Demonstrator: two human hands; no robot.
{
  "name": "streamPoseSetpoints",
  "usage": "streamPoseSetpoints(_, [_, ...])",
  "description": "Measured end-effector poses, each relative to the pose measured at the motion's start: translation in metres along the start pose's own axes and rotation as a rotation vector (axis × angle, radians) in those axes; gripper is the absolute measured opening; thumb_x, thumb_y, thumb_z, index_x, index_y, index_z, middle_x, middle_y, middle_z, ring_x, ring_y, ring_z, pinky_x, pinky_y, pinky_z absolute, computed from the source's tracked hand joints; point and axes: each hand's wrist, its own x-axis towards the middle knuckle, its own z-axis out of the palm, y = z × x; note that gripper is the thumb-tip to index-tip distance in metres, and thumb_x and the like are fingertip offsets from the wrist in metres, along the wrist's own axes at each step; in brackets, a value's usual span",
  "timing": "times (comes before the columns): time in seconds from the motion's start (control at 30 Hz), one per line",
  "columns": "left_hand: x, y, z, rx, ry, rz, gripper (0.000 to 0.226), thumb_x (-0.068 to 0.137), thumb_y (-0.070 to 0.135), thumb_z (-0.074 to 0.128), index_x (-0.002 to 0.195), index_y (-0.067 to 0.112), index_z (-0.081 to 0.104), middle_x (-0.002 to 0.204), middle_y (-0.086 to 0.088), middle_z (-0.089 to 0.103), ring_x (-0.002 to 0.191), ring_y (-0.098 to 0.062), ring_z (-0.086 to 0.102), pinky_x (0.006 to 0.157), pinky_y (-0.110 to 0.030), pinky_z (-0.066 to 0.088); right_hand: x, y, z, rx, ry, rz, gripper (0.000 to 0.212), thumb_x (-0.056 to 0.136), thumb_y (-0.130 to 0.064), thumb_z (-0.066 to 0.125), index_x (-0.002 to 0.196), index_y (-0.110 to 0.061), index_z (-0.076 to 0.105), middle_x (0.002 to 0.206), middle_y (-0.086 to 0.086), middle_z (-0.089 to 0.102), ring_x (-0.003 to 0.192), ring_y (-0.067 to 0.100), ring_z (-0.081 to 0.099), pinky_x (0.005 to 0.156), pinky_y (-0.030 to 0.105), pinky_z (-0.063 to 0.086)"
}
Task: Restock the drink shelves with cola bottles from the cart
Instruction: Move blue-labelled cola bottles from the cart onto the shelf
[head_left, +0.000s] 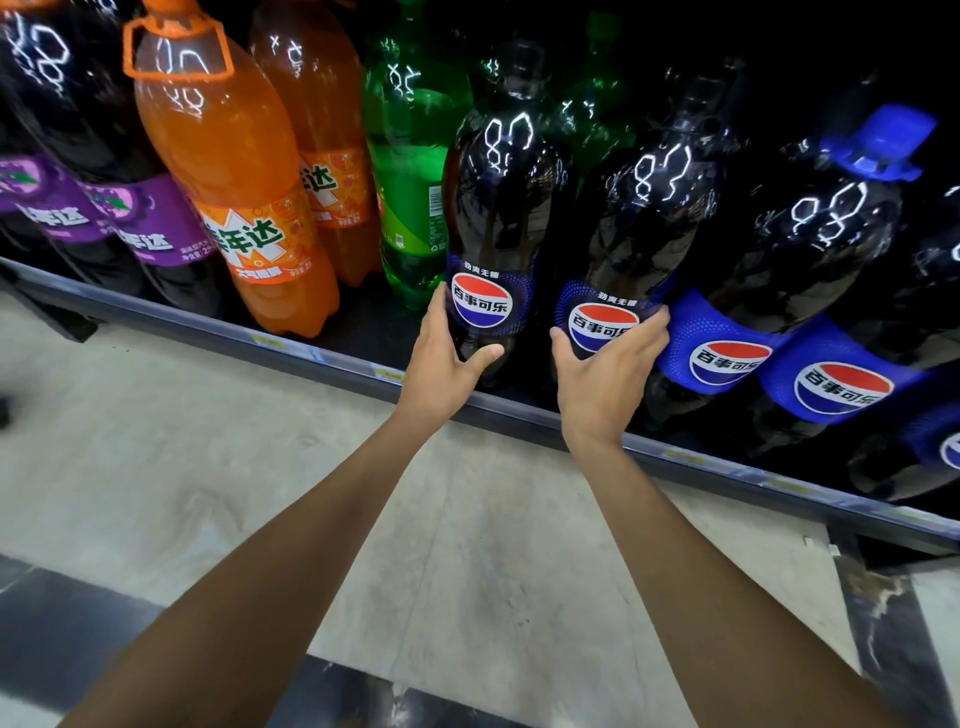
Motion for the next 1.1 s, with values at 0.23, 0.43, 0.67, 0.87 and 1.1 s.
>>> streamPoseSetpoints(0.23, [0.000,-0.001,0.001,0.015,-0.001,0.000,0.093,0.083,0.026,0.074,0.153,0.017,0.013,0.154,-0.002,0.032,0.140,-0.016,0.032,0.114,-0.040,0.033,0.000,0.000,-0.003,-0.086,0.009,-0.017,0.105,0.072,-0.046,0.080,0.146,0.001,0.022,0.141,0.017,0.037,0.129,0.030,0.043,0.093,0.036,0.048])
streamPoseSetpoints(0.43, [0.002,-0.001,0.002,0.034,-0.007,-0.009,0.094,0.083,0.027,0.073,0.153,0.018,0.011,0.154,-0.002,0.030,0.141,-0.017,0.031,0.114,-0.041,0.033,-0.003,-0.001,-0.005,-0.121,0.023,-0.015,0.104,0.071,-0.048,0.080,0.145,0.000,0.024,0.139,0.015,0.039,0.126,0.030,0.047,0.086,0.038,0.052])
streamPoseSetpoints(0.67, [0.003,-0.003,0.003,0.025,-0.011,-0.023,0.094,0.084,0.027,0.073,0.153,0.019,0.011,0.155,-0.002,0.029,0.141,-0.018,0.030,0.114,-0.043,0.032,-0.009,0.000,-0.007,-0.137,0.021,-0.007,0.104,0.071,-0.050,0.079,0.145,-0.001,0.024,0.140,0.014,0.038,0.127,0.028,0.047,0.083,0.038,0.053])
streamPoseSetpoints(0.87, [0.001,-0.001,0.002,-0.031,-0.012,-0.025,0.093,0.083,0.023,0.074,0.153,0.019,0.012,0.155,0.000,0.030,0.140,-0.015,0.031,0.114,-0.038,0.032,-0.008,0.000,-0.012,-0.118,-0.009,-0.001,0.104,0.072,-0.050,0.079,0.146,-0.003,0.023,0.141,0.012,0.038,0.124,0.029,0.049,0.081,0.038,0.052])
streamPoseSetpoints(1.1, [-0.006,0.005,0.001,0.031,0.027,-0.075,0.089,0.083,0.032,0.074,0.151,0.018,0.020,0.152,-0.004,0.033,0.137,-0.019,0.036,0.109,-0.037,0.036,-0.006,0.002,-0.022,-0.099,-0.095,-0.015,0.100,0.078,-0.045,0.076,0.148,-0.004,0.018,0.144,0.012,0.036,0.129,0.027,0.045,0.085,0.037,0.051])
